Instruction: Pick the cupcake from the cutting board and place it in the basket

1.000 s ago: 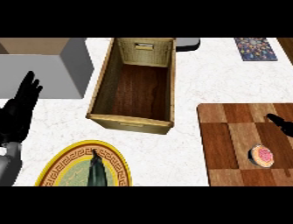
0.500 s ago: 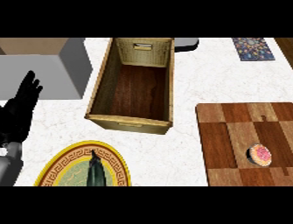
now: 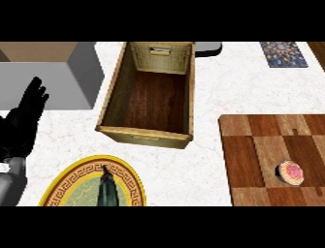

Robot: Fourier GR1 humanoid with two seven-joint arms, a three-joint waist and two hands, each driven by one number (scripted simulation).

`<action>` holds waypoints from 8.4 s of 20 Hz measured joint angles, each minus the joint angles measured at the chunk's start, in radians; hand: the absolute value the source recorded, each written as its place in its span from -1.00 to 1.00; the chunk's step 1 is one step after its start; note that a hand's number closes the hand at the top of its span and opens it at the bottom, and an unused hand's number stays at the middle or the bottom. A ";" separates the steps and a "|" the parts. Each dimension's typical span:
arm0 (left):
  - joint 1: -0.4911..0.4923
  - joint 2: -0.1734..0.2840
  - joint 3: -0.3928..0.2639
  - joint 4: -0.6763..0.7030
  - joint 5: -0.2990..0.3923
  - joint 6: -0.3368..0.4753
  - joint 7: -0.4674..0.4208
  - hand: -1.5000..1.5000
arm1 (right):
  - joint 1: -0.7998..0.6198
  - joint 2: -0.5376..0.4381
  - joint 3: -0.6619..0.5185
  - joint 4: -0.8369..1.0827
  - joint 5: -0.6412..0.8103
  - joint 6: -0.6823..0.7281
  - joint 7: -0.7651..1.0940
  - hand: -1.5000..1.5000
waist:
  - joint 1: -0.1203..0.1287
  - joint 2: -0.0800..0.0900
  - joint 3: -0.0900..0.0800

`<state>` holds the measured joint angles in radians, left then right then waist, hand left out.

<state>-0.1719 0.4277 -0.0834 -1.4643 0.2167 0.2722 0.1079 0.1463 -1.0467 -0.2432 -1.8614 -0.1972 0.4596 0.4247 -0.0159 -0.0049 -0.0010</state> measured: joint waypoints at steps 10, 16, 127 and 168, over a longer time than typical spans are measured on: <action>-0.003 -0.046 0.025 -0.004 -0.043 -0.025 0.009 0.00 | 0.060 0.235 -0.051 -0.054 0.117 0.000 -0.052 -1.00 | 0.009 0.003 0.002; 0.002 -0.066 0.043 -0.013 -0.070 -0.042 0.014 0.00 | 0.058 0.370 0.021 0.020 0.287 -0.027 -0.177 -1.00 | 0.014 0.004 0.002; -0.038 -0.213 0.213 -0.011 -0.247 -0.208 0.059 0.00 | -0.176 0.898 1.351 0.116 1.029 -1.195 0.061 1.00 | 0.034 -0.002 -0.006; -0.084 -0.228 0.195 -0.001 -0.250 -0.216 0.070 0.00 | -1.346 0.959 0.941 0.694 0.909 -0.737 0.502 1.00 | 0.073 0.011 -0.003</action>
<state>-0.2562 0.1998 0.1112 -1.4652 -0.0331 0.0558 0.1780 -1.1997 -0.0879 0.6981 -1.1677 0.7115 -0.2770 0.9267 0.0572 0.0065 -0.0041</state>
